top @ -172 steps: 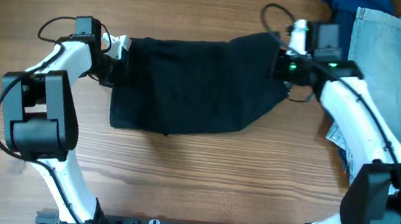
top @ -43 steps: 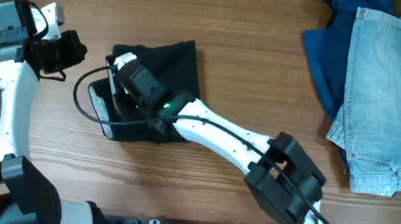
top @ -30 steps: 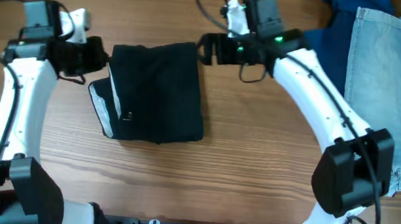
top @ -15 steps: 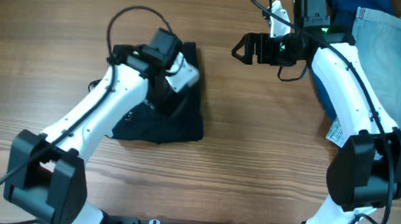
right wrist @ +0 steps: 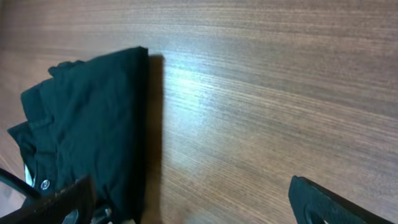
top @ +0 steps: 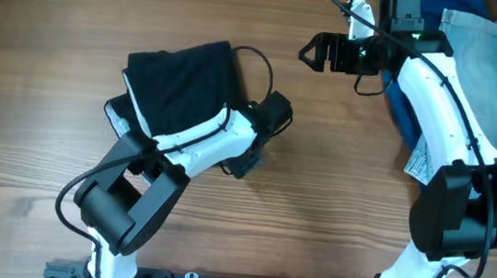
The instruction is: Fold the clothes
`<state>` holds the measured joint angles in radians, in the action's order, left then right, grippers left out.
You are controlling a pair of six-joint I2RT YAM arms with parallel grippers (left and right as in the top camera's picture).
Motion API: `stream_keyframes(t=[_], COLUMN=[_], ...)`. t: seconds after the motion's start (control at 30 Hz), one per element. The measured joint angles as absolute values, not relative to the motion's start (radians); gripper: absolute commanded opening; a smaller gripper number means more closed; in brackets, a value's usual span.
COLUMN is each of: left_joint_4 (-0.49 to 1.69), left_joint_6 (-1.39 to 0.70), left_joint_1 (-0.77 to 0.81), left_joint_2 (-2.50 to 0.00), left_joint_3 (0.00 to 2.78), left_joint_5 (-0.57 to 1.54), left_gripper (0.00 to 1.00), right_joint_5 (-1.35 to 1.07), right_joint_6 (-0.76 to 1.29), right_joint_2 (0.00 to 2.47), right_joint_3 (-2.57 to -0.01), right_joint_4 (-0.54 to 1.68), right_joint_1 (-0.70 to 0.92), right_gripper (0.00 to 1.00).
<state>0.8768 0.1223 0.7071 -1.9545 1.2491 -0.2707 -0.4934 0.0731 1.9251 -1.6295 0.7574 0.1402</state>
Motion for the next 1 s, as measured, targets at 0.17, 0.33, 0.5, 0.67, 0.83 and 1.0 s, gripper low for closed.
stream_keyframes(t=[0.17, 0.33, 0.5, 0.67, 0.83, 1.0], left_joint_4=[0.718, 0.514, 0.239, -0.002, -0.047, 0.003], left_joint_6=[0.095, 0.08, 0.127, 0.16, 0.177, 0.199], left_joint_1=[0.673, 0.452, 0.232, 0.065, -0.001, 0.032], left_joint_2=[-1.966, -1.969, -1.975, -2.018, -2.076, -2.008], left_joint_3=[1.248, 1.248, 1.242, 1.241, 1.241, 1.241], left_joint_5=[-0.435, -0.479, -0.458, -0.375, -0.295, -0.3], left_gripper=[0.04, 0.04, 0.04, 0.04, 0.81, 1.0], right_joint_5=[-0.493, -0.493, -0.493, -0.493, -0.493, -0.493], right_joint_6=[0.073, 0.073, 0.073, 0.073, 0.086, 0.093], right_joint_2=[1.925, 1.925, 1.925, 1.925, 1.925, 1.925], right_joint_3=[-1.629, -1.629, -1.629, -1.629, -1.629, -1.629], right_joint_4=[0.735, 0.722, 0.716, 0.717, 0.703, 0.7], right_joint_1=[0.14, 0.14, 0.14, 0.14, 0.14, 0.14], right_gripper=[1.0, 1.0, 1.0, 1.0, 1.0, 1.0])
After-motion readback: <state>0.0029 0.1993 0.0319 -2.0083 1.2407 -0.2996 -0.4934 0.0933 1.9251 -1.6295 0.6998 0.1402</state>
